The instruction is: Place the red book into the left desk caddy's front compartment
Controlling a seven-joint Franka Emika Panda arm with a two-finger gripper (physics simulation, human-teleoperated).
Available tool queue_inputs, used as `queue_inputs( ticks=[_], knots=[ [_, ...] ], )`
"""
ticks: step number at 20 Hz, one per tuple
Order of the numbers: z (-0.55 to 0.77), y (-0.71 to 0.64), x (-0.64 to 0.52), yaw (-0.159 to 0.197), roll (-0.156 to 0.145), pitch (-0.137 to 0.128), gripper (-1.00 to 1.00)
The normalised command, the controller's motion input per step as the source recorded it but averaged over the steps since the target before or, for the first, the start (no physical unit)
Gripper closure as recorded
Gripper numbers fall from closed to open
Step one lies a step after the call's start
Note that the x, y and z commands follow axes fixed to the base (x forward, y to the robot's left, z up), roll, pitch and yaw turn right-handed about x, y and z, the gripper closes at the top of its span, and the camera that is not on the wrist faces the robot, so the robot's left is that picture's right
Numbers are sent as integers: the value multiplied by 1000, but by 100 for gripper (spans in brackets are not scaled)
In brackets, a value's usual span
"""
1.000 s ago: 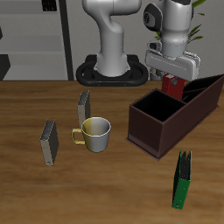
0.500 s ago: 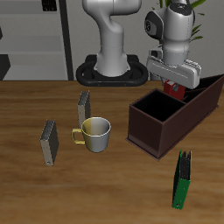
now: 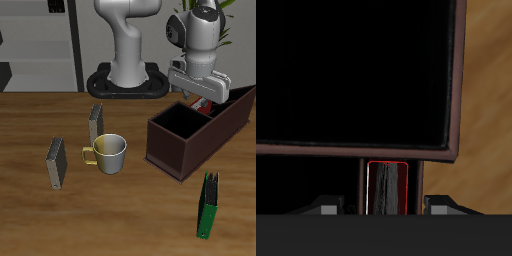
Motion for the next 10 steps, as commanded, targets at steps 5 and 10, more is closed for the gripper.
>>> queue_inputs(
  ticks=[5, 10],
  knots=[
    [1, -86, 30, 9, -14, -1, -100],
    [34, -134, 30, -5, -11, 8, -100]
  ],
)
